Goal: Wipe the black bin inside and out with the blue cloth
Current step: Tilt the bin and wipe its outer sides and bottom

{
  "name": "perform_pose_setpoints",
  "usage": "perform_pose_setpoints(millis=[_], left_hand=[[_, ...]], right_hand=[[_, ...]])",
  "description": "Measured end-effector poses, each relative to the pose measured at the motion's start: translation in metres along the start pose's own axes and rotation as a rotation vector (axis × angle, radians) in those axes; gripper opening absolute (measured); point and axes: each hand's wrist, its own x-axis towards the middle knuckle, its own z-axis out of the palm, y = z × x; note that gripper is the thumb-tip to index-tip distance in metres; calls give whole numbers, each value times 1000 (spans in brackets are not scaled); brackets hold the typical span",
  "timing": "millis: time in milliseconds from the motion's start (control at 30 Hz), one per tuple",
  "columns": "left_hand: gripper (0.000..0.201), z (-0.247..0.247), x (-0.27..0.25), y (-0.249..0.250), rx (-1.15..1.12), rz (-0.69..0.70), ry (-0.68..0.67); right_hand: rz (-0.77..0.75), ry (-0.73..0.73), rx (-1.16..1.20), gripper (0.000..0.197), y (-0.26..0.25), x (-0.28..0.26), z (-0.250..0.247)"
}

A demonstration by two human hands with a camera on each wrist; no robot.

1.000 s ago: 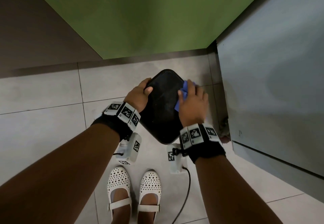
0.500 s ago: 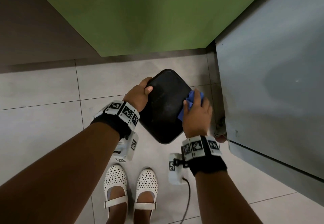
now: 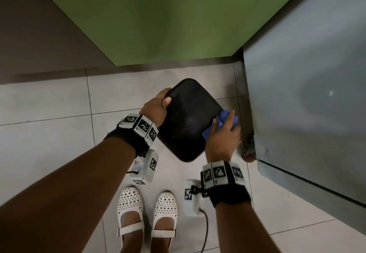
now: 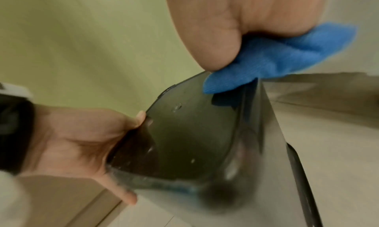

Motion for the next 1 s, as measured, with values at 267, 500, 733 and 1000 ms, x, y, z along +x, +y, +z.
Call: perform_pose_setpoints(millis=[267,500,733,1000], left_hand=[[44,9,-28,8,-412,-162,-7],[79,14,-23,6,-206,-409,161],[67,-29,15,9,237,-30,99],[55,-27,10,13,223,-90,108]], right_hand=[[-206,-62,-6,52,-38,58,-17],[-661,-251,-154,47,-83,92,-3],[-786,-337,-383,51,-100,92,1],[-676,-264,-348,51,-100,71,1]])
